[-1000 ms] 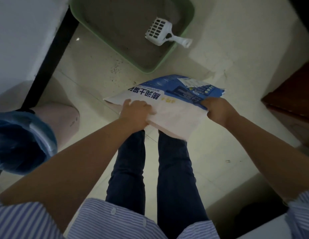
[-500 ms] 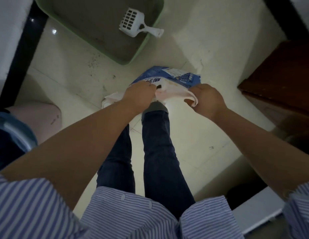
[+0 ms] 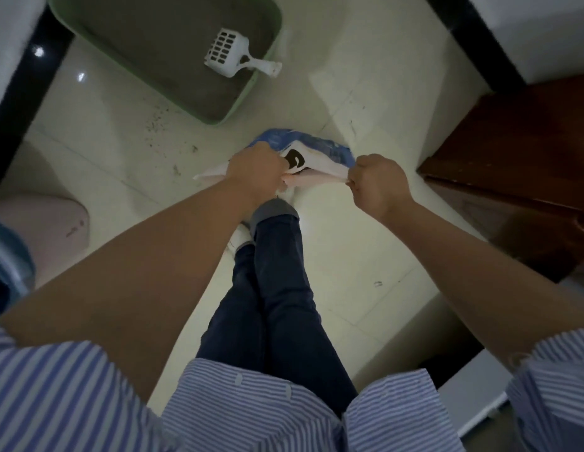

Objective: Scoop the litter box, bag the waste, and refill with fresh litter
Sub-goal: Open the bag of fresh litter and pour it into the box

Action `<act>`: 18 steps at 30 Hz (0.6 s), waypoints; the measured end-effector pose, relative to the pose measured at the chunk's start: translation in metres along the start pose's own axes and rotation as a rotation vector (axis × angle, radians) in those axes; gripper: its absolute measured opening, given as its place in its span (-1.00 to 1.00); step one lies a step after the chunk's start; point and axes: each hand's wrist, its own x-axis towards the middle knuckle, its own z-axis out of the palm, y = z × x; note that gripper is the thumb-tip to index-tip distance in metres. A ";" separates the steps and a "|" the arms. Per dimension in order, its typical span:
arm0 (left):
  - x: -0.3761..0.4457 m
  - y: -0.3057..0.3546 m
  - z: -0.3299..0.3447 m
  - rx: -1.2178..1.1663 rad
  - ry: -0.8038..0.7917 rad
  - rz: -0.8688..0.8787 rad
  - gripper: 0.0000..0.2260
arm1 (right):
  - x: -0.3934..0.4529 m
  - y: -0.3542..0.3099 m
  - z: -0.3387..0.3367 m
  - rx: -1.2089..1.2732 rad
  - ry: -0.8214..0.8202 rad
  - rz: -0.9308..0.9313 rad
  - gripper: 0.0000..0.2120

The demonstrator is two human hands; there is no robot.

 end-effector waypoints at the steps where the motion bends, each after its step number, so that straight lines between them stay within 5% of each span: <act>1: -0.010 0.000 0.006 0.014 -0.003 -0.008 -0.70 | -0.005 -0.008 0.001 -0.011 0.018 -0.033 -0.61; 7: -0.070 0.020 0.034 0.027 0.032 0.044 -0.68 | -0.053 -0.030 -0.005 -0.041 0.064 -0.120 -0.61; 18: -0.246 0.070 0.075 -0.241 0.144 -0.322 -0.71 | -0.114 -0.100 -0.045 -0.204 0.064 -0.618 -0.65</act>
